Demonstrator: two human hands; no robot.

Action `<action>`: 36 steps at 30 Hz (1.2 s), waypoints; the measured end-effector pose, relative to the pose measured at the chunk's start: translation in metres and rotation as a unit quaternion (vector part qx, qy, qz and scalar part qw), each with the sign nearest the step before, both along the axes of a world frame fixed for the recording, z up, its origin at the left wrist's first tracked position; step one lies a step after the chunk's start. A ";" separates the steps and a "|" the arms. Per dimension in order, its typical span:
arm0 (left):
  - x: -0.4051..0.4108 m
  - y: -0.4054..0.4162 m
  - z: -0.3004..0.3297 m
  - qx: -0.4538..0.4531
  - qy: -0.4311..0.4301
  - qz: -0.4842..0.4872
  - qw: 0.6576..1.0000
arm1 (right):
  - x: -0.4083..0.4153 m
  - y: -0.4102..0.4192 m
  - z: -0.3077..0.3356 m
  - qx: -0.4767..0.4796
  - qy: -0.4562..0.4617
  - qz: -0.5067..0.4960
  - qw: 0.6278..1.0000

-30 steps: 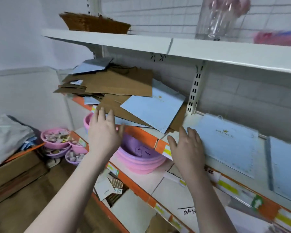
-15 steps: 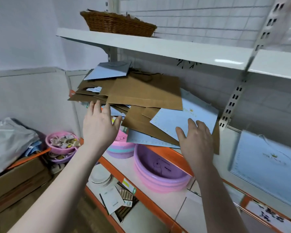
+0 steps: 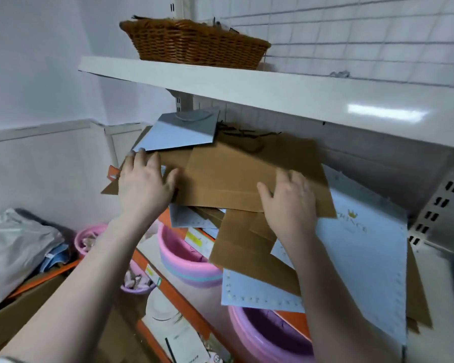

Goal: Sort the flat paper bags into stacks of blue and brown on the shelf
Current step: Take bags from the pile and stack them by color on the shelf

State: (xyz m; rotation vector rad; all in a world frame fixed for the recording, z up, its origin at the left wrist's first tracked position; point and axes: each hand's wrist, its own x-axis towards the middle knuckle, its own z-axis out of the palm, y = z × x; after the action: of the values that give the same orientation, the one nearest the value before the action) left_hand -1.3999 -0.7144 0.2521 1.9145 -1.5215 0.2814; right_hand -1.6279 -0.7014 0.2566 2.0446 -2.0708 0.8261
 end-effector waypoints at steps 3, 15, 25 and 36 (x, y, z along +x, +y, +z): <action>0.020 -0.026 0.002 0.002 0.010 0.008 1.000 | 0.027 -0.023 0.004 -0.007 0.008 0.013 1.000; 0.112 -0.149 0.005 0.046 -0.021 -0.084 0.995 | 0.133 -0.108 0.028 0.028 -0.014 -0.008 0.999; 0.139 -0.198 0.004 0.146 0.044 -0.163 0.975 | 0.176 -0.163 0.034 0.072 -0.014 -0.059 0.996; 0.141 -0.201 0.011 0.026 0.183 -0.207 0.961 | 0.187 -0.163 0.029 0.018 -0.108 -0.113 0.988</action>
State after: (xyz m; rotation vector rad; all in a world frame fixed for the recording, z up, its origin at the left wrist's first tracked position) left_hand -1.2588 -0.9156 0.2634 1.5279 -1.6297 -0.2874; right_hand -1.4404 -0.8648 0.2857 1.7587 -2.3913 1.0131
